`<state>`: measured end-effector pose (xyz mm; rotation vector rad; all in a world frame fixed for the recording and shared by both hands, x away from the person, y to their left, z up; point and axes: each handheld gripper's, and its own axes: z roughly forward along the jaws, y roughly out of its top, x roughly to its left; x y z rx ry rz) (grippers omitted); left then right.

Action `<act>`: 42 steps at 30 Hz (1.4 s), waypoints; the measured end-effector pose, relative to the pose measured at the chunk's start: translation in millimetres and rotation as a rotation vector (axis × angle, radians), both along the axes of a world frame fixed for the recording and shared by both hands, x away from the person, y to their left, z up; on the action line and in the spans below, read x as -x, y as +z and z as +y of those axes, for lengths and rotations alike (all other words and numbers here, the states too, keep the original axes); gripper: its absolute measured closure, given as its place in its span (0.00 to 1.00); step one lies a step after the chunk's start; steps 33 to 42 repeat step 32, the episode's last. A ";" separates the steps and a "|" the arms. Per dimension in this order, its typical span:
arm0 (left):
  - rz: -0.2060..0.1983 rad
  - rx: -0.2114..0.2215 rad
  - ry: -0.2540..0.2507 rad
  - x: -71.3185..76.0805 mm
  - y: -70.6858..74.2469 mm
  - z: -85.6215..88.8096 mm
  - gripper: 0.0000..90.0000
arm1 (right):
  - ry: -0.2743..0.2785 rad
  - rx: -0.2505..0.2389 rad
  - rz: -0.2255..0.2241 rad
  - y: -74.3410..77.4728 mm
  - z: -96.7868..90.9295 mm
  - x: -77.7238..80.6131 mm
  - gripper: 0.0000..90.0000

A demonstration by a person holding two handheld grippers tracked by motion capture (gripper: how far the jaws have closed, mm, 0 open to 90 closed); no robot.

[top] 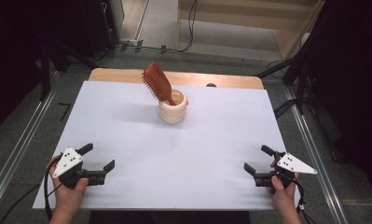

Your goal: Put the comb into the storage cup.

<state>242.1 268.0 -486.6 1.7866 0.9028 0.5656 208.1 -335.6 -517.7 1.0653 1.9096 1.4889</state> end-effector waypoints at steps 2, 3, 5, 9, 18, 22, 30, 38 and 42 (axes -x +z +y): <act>-0.006 -0.003 0.010 0.8 -0.1 3.8 0.00 | 0.000 0.000 -0.001 0.0 0.0 0.0 0.00; -0.003 -0.009 0.012 1.2 0.1 5.9 0.00 | 0.001 0.000 0.000 0.0 -0.1 0.0 0.00; -0.006 -0.003 0.026 1.8 0.5 11.3 0.00 | 0.002 -0.002 -0.002 -0.1 -0.3 -0.1 0.00; -0.002 0.003 0.040 1.9 0.4 21.1 0.00 | 0.001 -0.007 -0.002 -0.1 -0.7 -0.4 0.00; 0.000 0.009 0.079 0.8 -1.2 35.6 0.00 | 0.001 -0.009 -0.002 -0.3 -1.7 -0.9 0.00; 0.001 0.047 0.087 0.9 -2.4 38.5 0.00 | 0.000 -0.012 -0.001 -0.3 -1.8 -1.0 0.00; 0.019 0.067 0.081 -0.1 -4.2 38.2 0.00 | -0.001 -0.018 0.001 -0.5 -2.2 -0.8 0.00; 0.023 0.083 0.081 -0.7 -4.1 39.8 0.00 | 0.001 -0.017 0.002 -0.5 -2.1 -0.9 0.00; 0.023 0.083 0.081 -0.7 -4.1 39.8 0.00 | 0.001 -0.017 0.002 -0.5 -2.1 -0.9 0.00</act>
